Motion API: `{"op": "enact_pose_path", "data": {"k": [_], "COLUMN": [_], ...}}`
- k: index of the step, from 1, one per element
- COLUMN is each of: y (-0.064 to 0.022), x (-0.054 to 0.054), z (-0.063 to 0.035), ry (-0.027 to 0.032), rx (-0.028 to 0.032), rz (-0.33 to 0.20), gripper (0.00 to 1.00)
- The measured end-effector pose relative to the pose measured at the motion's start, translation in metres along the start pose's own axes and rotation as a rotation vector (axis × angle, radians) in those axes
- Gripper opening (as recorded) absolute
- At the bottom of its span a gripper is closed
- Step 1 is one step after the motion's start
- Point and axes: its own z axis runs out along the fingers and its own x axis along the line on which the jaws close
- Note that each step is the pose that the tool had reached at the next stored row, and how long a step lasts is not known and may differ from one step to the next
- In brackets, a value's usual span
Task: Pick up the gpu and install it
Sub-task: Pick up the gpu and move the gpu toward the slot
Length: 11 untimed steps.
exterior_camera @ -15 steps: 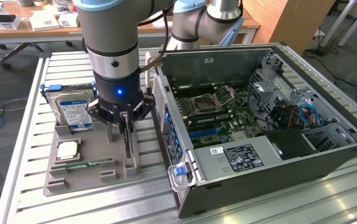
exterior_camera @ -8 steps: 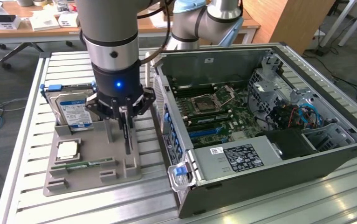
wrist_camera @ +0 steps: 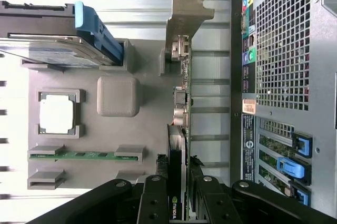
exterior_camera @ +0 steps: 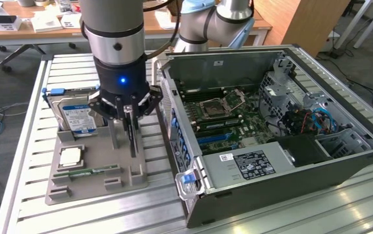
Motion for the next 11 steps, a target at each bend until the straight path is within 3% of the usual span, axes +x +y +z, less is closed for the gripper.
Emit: {"op": "enact_pose_path", "data": {"k": [11], "y": [0.0007], "x": [0.000], "z": [-0.0170], "ry": [0.0000], "rx": [0.0001], "rz": [0.000], "gripper": [0.26]}}
